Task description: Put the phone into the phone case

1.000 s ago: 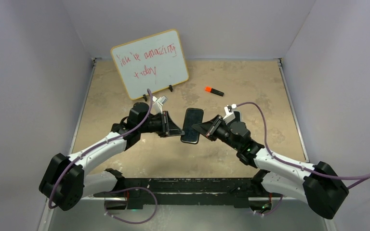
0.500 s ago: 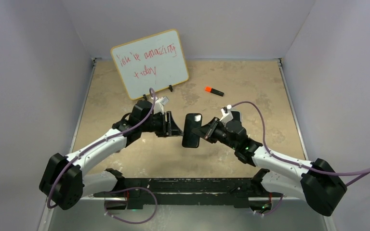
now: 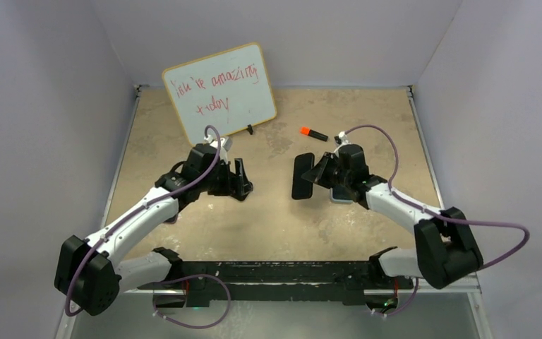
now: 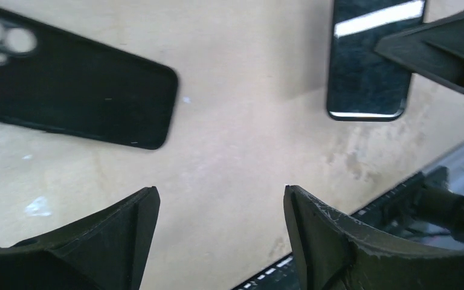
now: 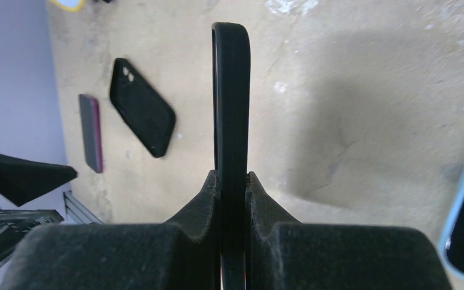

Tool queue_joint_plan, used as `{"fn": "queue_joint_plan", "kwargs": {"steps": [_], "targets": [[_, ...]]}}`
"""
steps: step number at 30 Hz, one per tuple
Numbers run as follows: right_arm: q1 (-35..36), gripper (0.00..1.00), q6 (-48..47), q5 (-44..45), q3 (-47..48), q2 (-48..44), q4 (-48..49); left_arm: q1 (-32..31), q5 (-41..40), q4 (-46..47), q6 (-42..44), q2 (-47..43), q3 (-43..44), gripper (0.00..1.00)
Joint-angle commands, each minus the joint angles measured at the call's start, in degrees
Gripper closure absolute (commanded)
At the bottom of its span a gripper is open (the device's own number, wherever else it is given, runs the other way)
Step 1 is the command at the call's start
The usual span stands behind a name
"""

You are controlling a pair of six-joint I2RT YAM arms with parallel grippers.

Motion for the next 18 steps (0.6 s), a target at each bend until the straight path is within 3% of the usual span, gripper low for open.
{"fn": "queue_joint_plan", "kwargs": {"steps": [1,10,14,18], "targets": [[-3.5,0.97,-8.4,-7.3,6.6,4.7,-1.8,2.4,-10.1,-3.6,2.6,-1.6,1.3,0.24],[-6.2,0.87,-9.7,-14.7,7.4,15.1,3.0,5.1,-17.2,-0.6,-3.7,-3.3,-3.1,0.30],[-6.6,0.71,-9.7,-13.5,7.0,16.7,2.7,5.7,-19.5,-0.7,-6.5,-0.2,-3.0,0.33],[-6.8,0.48,-10.2,-10.3,7.0,15.3,0.0,5.9,-25.1,0.4,-10.2,1.5,-3.6,0.34]]}}
